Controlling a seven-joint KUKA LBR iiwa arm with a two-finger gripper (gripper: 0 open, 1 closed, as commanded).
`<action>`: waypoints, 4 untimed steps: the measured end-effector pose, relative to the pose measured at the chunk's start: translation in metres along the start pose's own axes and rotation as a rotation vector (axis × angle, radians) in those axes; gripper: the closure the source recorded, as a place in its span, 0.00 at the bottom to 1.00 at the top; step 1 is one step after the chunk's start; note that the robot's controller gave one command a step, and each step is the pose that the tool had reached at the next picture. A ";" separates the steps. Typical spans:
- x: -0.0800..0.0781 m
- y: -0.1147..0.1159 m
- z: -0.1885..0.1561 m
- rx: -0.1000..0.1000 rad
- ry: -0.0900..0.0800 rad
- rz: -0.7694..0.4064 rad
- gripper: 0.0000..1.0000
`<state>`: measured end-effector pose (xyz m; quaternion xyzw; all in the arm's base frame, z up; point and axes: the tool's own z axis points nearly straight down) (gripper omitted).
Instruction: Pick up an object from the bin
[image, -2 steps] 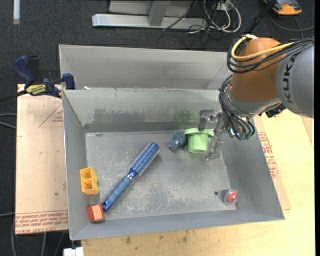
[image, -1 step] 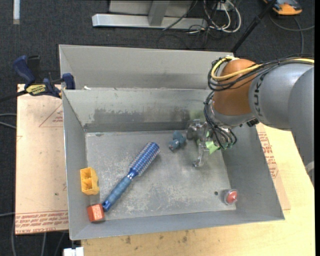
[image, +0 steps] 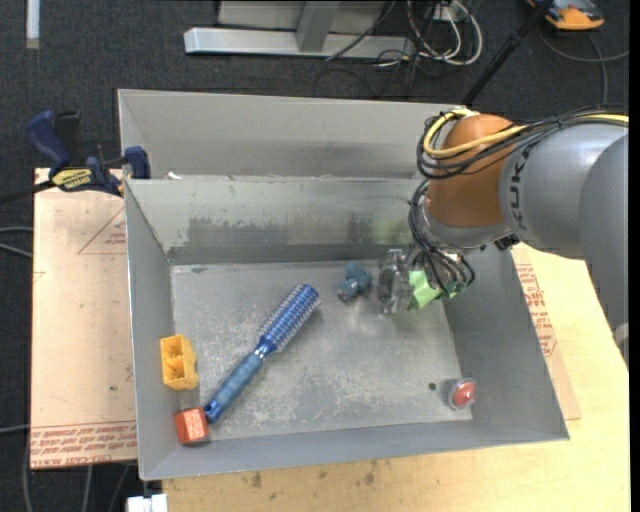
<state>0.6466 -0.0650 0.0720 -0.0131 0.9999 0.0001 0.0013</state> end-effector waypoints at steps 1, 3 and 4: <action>0.000 0.000 0.000 0.000 0.000 -0.001 0.00; 0.003 -0.045 0.002 0.000 -0.001 -0.261 1.00; 0.002 -0.044 0.002 -0.001 -0.001 -0.261 0.00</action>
Offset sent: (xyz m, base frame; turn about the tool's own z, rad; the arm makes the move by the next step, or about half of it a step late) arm 0.0000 0.0000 0.0000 0.0000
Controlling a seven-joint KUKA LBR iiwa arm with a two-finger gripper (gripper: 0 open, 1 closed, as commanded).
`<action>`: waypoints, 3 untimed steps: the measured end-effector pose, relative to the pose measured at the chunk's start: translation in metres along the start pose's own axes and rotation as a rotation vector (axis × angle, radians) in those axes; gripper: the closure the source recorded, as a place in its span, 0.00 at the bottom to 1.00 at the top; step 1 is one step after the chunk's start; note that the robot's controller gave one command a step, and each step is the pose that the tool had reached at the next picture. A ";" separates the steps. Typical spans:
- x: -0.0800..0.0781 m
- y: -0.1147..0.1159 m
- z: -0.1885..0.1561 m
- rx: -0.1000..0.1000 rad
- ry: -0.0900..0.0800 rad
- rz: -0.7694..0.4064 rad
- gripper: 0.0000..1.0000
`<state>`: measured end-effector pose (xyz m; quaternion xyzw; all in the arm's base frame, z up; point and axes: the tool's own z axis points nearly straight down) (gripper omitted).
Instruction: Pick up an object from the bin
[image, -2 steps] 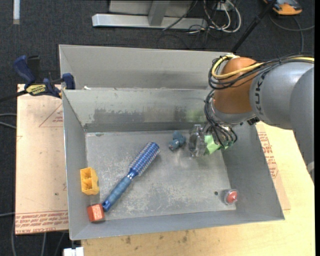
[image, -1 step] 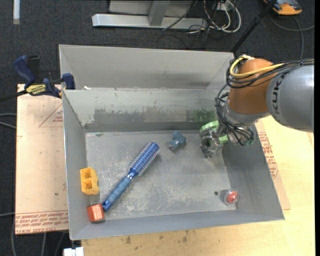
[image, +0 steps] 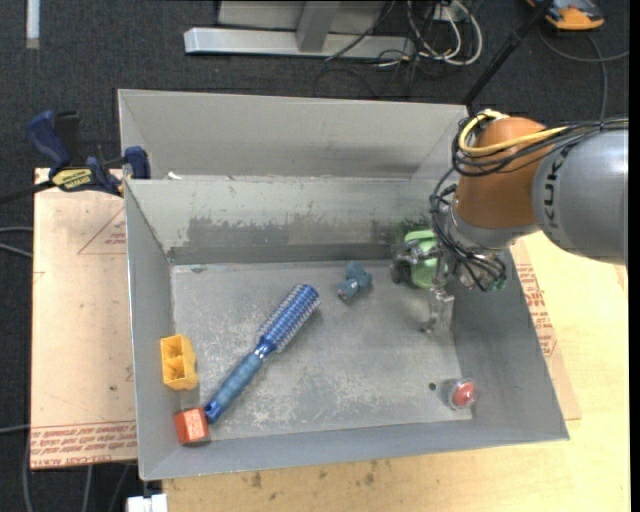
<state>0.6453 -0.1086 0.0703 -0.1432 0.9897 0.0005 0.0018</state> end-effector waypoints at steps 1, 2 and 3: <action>-0.015 0.042 -0.025 -0.001 -0.002 0.351 0.00; -0.003 -0.034 -0.019 0.005 -0.001 0.252 0.00; -0.004 -0.030 -0.019 0.002 -0.001 0.247 1.00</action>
Offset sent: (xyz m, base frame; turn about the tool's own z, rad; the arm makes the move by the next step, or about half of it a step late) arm 0.0012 0.0413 0.0243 0.3542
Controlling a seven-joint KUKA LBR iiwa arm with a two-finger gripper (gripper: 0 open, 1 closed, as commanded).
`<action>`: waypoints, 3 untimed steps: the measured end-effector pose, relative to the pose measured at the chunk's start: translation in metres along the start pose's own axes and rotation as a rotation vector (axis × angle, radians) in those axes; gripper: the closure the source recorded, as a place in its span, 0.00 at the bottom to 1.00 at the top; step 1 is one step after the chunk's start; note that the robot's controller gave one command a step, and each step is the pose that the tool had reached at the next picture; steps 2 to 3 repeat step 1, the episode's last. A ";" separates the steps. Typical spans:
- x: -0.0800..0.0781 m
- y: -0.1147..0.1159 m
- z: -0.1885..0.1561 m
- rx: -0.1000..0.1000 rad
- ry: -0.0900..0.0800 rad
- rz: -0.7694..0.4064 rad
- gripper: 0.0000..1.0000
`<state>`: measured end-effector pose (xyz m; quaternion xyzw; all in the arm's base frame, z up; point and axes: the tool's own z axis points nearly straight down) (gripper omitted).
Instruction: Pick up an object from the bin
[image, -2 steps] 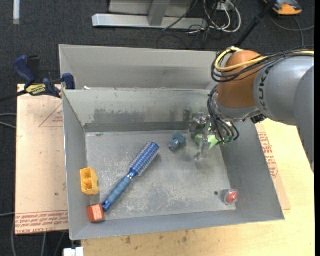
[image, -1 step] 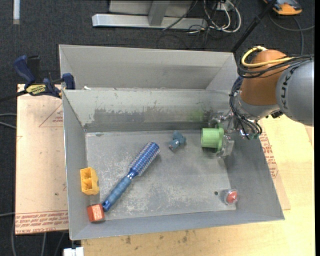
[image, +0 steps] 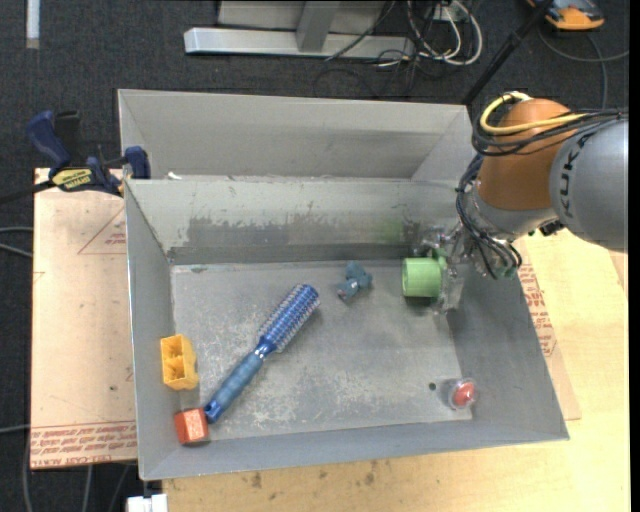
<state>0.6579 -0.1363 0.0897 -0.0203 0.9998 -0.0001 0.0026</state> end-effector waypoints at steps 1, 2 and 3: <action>0.019 0.018 -0.157 0.002 -0.008 -0.001 1.00; 0.019 0.018 -0.157 0.002 -0.008 -0.001 1.00; 0.019 0.018 -0.157 0.002 -0.008 -0.001 1.00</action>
Offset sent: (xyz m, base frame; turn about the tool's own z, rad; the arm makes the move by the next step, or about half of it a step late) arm -0.0226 0.0171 0.1510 0.0004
